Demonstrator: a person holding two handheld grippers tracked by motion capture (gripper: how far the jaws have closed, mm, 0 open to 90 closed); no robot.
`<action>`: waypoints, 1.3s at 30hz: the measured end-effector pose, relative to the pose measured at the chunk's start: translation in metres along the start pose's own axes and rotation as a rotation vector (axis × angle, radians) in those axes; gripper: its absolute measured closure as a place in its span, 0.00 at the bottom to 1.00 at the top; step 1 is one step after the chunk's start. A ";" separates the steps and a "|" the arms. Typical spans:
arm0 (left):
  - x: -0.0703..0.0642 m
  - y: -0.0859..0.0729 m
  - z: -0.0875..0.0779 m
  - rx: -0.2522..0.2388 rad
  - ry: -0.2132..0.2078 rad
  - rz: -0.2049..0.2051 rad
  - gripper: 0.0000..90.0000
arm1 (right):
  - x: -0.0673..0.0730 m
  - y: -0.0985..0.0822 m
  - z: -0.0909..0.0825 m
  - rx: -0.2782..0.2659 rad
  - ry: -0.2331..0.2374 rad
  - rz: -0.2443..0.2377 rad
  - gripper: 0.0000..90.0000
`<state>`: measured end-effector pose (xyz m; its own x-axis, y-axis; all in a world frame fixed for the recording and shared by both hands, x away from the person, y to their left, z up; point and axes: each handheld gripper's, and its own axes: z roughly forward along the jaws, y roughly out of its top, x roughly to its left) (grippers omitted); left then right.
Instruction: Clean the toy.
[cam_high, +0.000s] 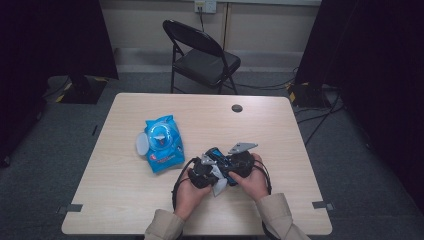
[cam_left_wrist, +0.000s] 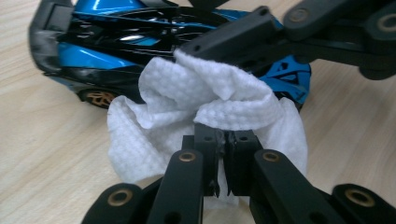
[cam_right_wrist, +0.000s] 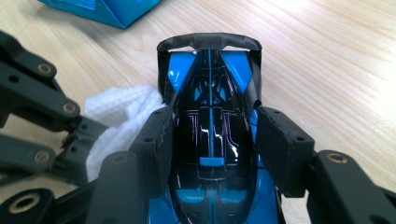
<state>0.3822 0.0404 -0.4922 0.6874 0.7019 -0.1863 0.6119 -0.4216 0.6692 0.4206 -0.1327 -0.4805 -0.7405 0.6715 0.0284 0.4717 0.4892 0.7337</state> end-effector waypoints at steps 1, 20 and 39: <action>-0.001 0.000 0.000 -0.004 0.000 0.002 0.95 | 0.000 0.000 0.000 0.001 0.000 -0.002 0.53; -0.040 -0.009 0.006 -0.011 -0.113 0.066 0.94 | -0.001 -0.002 -0.001 -0.006 0.010 0.004 0.53; -0.041 -0.018 -0.008 -0.032 -0.145 0.090 0.92 | 0.000 -0.011 -0.007 -0.050 0.028 -0.001 0.42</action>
<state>0.3403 0.0238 -0.4907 0.7895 0.5711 -0.2249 0.5342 -0.4589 0.7100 0.4119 -0.1425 -0.4840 -0.7543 0.6549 0.0461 0.4468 0.4607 0.7669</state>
